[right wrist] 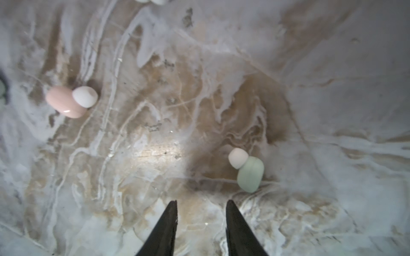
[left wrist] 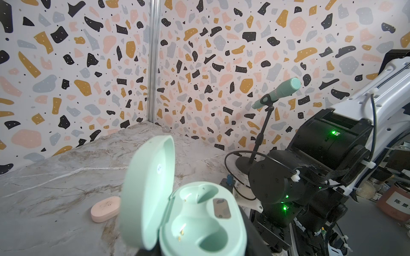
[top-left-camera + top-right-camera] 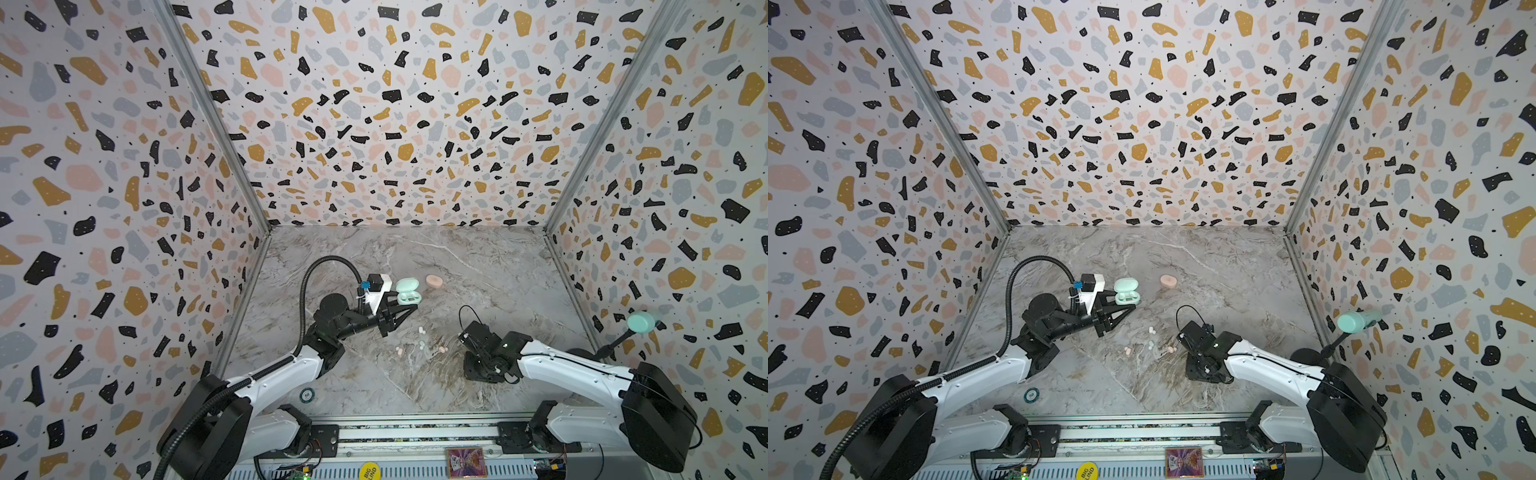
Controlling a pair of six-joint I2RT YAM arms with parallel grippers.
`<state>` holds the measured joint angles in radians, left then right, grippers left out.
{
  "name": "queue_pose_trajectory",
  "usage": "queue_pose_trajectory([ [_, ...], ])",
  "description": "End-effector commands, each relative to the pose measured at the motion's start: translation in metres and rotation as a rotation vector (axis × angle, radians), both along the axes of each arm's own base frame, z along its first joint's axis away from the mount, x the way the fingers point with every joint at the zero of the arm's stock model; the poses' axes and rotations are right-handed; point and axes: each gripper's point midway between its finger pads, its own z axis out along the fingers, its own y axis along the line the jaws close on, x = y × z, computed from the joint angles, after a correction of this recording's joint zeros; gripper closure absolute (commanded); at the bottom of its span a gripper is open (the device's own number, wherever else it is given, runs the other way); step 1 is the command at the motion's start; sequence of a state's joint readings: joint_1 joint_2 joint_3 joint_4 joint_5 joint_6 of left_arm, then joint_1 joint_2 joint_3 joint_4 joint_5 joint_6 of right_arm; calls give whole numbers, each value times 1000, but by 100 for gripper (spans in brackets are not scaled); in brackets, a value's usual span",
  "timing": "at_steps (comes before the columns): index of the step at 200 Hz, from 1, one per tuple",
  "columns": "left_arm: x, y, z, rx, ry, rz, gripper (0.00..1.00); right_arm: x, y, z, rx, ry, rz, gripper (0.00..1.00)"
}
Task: Insert the wireless bluetooth earbuds into the charging case
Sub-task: 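Lower the open right gripper around the small mint earbud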
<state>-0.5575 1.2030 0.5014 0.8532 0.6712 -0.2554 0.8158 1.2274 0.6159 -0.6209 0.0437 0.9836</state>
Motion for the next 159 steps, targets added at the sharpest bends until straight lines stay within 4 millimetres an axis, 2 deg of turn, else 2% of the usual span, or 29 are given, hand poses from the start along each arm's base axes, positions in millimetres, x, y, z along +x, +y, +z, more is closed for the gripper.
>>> queue_pose_trajectory([
  [1,-2,1,13,-32,-48,-9,78,1,-1,-4,-10,6,-4,64],
  [39,-3,2,13,-30,-55,-4,78,-2,-15,-15,-53,28,-18,65],
  [78,-2,2,13,-29,-53,-4,78,-4,-30,-16,-101,25,-30,66],
  [159,-2,1,12,-29,-51,-4,78,6,-42,-15,-136,0,-27,66],
])
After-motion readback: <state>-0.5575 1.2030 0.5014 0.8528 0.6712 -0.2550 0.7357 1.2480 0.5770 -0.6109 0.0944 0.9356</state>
